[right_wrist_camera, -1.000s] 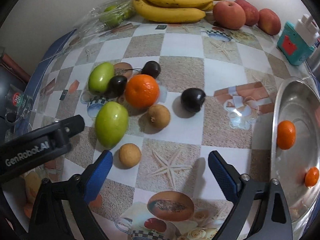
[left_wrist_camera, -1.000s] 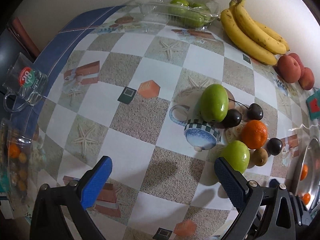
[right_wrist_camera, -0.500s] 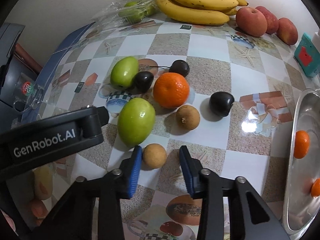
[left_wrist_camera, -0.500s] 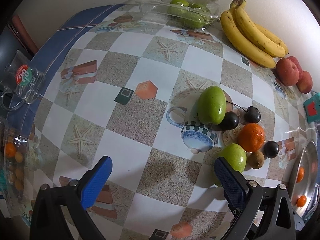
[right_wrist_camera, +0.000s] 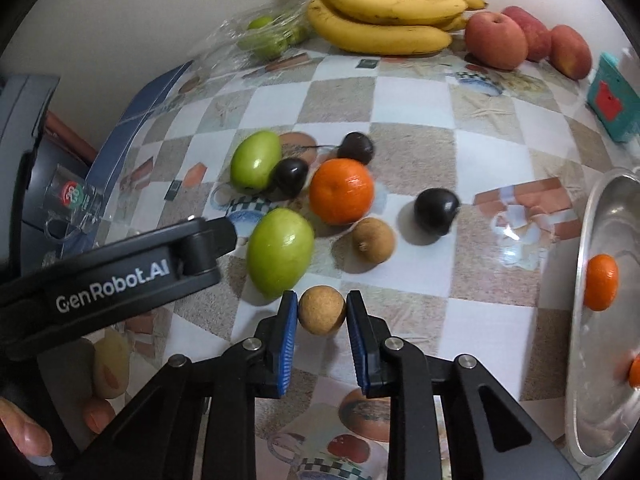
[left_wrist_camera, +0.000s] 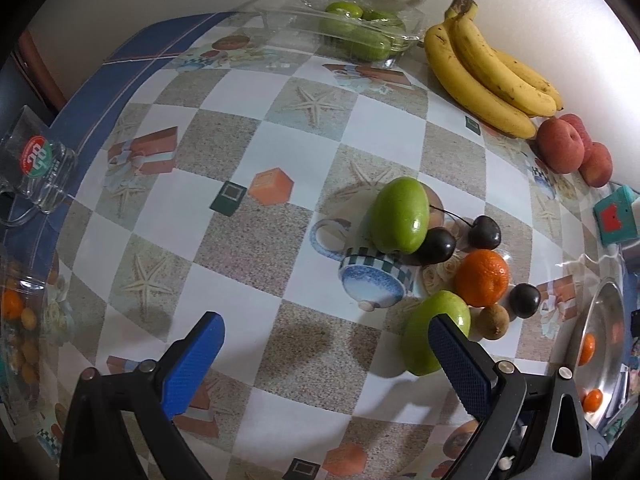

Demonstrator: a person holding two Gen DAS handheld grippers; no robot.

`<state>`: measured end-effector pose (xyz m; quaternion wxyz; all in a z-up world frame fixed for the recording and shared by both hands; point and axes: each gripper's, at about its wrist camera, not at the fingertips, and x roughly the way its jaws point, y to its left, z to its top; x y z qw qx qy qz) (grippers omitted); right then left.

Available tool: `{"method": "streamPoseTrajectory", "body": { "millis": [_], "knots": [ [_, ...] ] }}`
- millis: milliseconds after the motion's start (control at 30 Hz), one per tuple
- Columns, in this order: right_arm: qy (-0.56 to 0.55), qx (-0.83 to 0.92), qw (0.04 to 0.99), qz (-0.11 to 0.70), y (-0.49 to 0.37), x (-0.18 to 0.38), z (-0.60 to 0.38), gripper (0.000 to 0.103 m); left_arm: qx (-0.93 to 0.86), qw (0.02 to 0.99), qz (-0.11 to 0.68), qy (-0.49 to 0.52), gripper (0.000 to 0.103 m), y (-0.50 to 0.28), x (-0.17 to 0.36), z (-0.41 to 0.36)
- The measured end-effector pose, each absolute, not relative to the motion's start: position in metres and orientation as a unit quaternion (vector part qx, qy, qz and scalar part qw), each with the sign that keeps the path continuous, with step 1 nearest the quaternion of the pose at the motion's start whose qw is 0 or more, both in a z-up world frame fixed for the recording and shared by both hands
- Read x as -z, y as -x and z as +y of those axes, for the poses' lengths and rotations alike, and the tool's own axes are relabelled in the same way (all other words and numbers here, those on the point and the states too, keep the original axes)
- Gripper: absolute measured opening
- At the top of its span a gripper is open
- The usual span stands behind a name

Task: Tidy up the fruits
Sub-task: 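Grasp a green pear-like fruit with the left tool while the right tool holds the tan fruit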

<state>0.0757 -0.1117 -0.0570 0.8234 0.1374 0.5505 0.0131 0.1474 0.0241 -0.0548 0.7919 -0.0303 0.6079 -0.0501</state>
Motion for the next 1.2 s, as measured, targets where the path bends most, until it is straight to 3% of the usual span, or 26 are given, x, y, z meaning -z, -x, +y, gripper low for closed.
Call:
{"method": "streamPoseTrajectory", "body": {
  "millis": [300,567,700,767,900,967,1200],
  "knots": [
    [-0.176,0.022,0.83,0.53,-0.062,0.042,-0.156,0.026,0.088,0.789,0.606,0.041,0.101,-0.147,0.051,0.004],
    [-0.209,0.046,0.834,0.508,-0.047,0.029,-0.186,0.026,0.131,0.788,0.601,0.031,0.078,-0.143,0.053,-0.019],
    [-0.221,0.052,0.837,0.497,-0.041,0.022,-0.195,0.026,0.137,0.786,0.602,0.022,0.075,-0.142,0.057,-0.028],
    [-0.225,0.053,0.838,0.494,-0.04,0.021,-0.197,0.026,0.14,0.785,0.603,0.017,0.065,-0.141,0.058,-0.031],
    [-0.226,0.05,0.84,0.491,-0.038,0.018,-0.198,0.026,0.144,0.783,0.605,0.007,0.063,-0.139,0.06,-0.036],
    [-0.224,0.047,0.841,0.49,-0.037,0.016,-0.197,0.026,0.144,0.783,0.605,0.002,0.055,-0.139,0.06,-0.038],
    [-0.225,0.04,0.845,0.483,-0.035,0.009,-0.195,0.026,0.14,0.783,0.606,-0.011,0.049,-0.14,0.064,-0.043]
  ]
}}
